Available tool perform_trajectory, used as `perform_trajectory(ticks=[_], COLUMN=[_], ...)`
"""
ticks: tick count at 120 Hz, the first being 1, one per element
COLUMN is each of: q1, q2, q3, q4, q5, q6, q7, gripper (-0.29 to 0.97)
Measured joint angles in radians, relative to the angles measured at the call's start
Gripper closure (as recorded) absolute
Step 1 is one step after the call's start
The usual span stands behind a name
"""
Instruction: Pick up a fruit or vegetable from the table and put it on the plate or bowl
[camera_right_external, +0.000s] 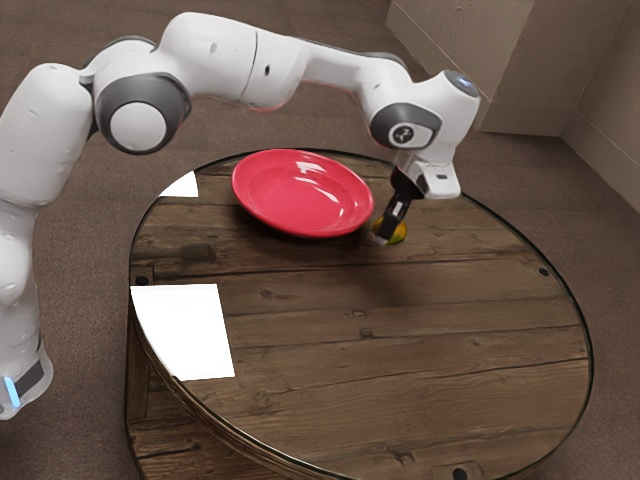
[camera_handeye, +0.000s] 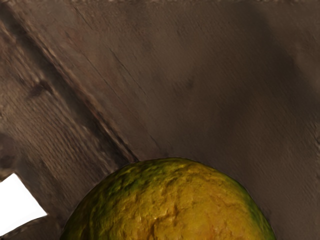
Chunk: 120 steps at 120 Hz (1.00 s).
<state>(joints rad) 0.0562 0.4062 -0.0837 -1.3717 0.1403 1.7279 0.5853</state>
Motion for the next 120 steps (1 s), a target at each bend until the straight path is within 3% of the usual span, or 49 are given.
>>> perform_trajectory(ticks=[16,26,55,90,104,120], q1=[-0.003,-0.004,0.010,0.024,0.053,0.060], q2=[-0.013,-0.076,-0.354,-0.429,-0.433,-0.433], q3=[-0.005,0.006,0.134,0.216,0.216,0.216], q4=[0.098,0.127,-0.198,-0.347,-0.355,-0.356], q5=[-0.021,-0.026,-0.029,-0.030,-0.036,-0.040], q6=[0.011,-0.016,-0.059,-0.039,-0.035,-0.034], q7=[-0.010,-0.018,-0.034,-0.046,-0.049,-0.051], gripper=[0.39,0.38,0.39,0.39,0.18,0.07])
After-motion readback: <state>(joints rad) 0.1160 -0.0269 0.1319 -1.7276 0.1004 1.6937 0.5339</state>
